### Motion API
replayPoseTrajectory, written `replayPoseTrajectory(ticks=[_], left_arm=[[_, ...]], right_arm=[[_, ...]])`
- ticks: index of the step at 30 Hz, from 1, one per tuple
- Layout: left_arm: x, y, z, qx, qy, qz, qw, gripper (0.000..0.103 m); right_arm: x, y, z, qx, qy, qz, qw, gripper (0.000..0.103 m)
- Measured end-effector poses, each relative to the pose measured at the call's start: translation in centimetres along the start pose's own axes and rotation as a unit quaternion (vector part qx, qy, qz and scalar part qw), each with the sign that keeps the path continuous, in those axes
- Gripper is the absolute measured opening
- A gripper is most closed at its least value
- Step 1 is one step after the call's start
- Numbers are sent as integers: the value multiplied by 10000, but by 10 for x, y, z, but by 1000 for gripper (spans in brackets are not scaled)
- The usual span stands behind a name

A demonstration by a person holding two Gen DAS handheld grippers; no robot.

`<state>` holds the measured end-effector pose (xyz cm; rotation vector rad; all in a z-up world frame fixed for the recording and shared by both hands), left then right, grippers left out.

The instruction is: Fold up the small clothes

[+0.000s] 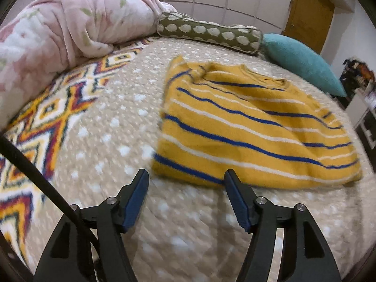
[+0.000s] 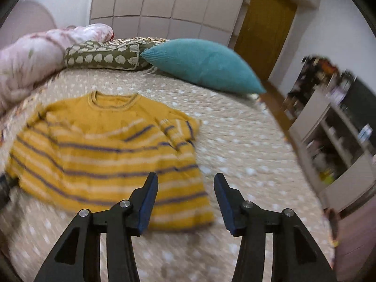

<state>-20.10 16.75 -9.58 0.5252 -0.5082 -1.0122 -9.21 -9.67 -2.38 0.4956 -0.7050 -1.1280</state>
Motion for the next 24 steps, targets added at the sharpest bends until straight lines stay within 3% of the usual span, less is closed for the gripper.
replayPoseTrajectory(ticks=[3, 11, 21, 24], left_arm=[[13, -12, 10, 3, 16, -103, 9999, 74], [43, -36, -2, -72, 579, -600, 9965, 78], [43, -41, -10, 36, 870, -620, 9943, 98], [42, -41, -11, 72, 938, -599, 9938, 99]], right_arm=[[4, -19, 13, 88, -188, 158, 9997, 60], [19, -52, 19, 96, -162, 5, 9998, 62], [32, -72, -6, -238, 97, -369, 9990, 63], [30, -78, -10, -325, 157, -390, 9986, 64]])
Point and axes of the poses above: each gripper's, at about its wrist camera, not at the fingertips, and z roughly against the way its jaws point, x to its right, y to its top, the point moved 3 cm from there along -z, roughly the way its jaws point
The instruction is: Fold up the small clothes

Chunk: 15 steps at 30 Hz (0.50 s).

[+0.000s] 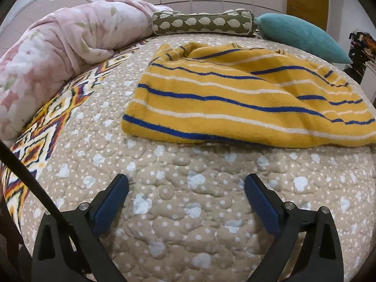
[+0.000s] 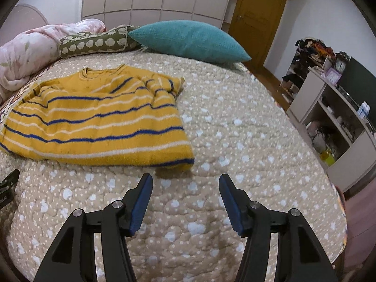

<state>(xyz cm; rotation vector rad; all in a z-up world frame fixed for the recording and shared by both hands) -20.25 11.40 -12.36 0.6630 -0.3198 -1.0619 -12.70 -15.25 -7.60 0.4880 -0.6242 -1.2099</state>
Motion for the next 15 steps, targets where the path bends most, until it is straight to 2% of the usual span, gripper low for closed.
replayPoseTrajectory(ticks=[9, 15], left_arm=[[1, 0, -1, 60, 14, -5, 10000, 100], [1, 1, 0, 74, 5, 7, 10000, 100]], right_arm=[[-16, -28, -23, -289, 217, -3, 9993, 67], [-20, -32, -30, -60, -3, -12, 10000, 79]])
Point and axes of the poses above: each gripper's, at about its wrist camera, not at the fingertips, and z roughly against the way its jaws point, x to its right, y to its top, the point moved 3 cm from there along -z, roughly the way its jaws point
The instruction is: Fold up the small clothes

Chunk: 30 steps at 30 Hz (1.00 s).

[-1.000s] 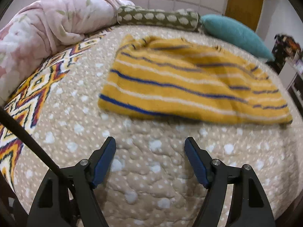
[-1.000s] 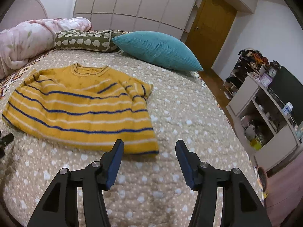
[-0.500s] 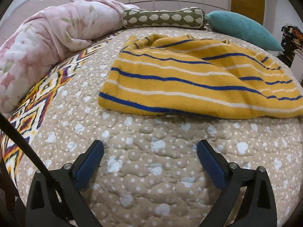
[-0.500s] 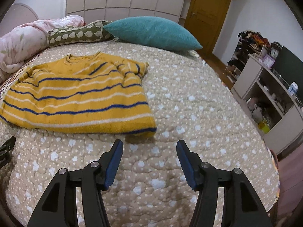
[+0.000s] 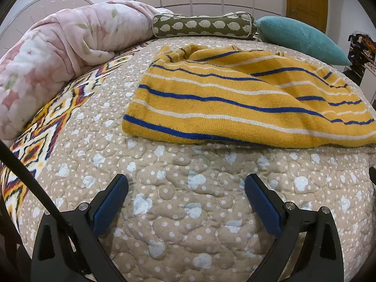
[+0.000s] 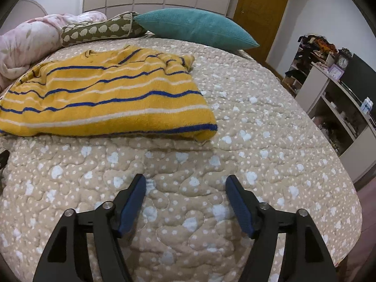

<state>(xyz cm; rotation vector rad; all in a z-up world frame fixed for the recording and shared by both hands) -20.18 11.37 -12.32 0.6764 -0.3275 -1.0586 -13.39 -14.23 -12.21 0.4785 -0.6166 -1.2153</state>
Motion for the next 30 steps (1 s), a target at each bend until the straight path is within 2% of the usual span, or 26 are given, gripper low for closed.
replayPoseTrajectory(ticks=[7, 12, 30], left_arm=[[0, -1, 1, -2, 9, 2, 10000, 100], [0, -1, 0, -1, 7, 9, 10000, 100], [1, -1, 2, 38, -23, 30, 10000, 100]], right_arm=[[13, -3, -7, 103, 175, -449, 9988, 88], [12, -4, -6, 186, 49, -462, 9987, 91], [16, -10, -4, 305, -8, -625, 9976, 93]])
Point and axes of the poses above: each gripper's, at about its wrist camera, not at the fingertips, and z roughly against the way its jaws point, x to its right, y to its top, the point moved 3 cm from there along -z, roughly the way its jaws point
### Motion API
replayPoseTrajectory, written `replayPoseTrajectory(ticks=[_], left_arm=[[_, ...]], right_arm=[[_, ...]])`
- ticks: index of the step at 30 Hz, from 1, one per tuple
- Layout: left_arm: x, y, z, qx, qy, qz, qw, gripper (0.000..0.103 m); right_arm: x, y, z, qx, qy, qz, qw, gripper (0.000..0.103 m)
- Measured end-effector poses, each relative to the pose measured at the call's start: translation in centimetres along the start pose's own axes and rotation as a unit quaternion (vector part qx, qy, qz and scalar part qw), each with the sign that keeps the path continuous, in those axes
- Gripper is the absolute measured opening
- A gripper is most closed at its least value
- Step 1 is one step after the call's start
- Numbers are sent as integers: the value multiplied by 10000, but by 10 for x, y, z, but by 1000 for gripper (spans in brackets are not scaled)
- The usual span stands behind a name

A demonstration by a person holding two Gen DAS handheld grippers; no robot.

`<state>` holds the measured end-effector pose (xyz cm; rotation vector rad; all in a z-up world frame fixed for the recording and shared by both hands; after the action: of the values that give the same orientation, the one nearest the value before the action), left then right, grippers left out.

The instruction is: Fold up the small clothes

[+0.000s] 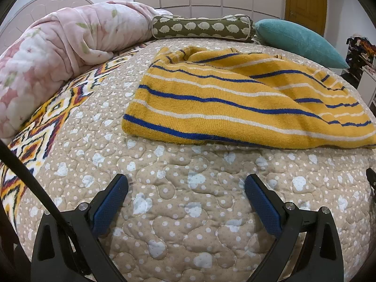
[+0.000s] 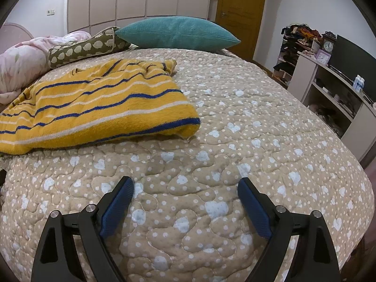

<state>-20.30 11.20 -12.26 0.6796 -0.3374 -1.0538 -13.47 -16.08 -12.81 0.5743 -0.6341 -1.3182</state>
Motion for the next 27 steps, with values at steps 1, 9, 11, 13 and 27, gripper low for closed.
replayPoseTrajectory(ticks=[1, 9, 11, 13, 27], left_arm=[[1, 0, 0, 13, -24, 8, 10000, 100], [1, 1, 3, 99, -326, 62, 9994, 101], [0, 3, 5, 163, -525, 102, 9984, 101], [-5, 4, 14, 310, -885, 237, 9953, 99], [-115, 33, 31, 595, -737, 2005, 9751, 97]], right_arm=[[0, 0, 0, 9, -9, 1, 10000, 94], [-4, -1, 3, 93, -223, 89, 9997, 95], [-5, -1, 4, 110, -287, 128, 9994, 95], [-7, 0, 4, 104, -347, 171, 9992, 95], [-106, 24, 55, 107, 656, 1538, 9859, 80]])
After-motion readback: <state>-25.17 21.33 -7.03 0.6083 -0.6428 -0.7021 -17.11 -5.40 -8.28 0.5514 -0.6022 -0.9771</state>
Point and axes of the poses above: each gripper's, at about its wrist camera, not at the fingertips, and z roughly against the way its jaws point, x to its right, y to its top, the point moved 3 cm from there along -z, roughly the way its jaws point
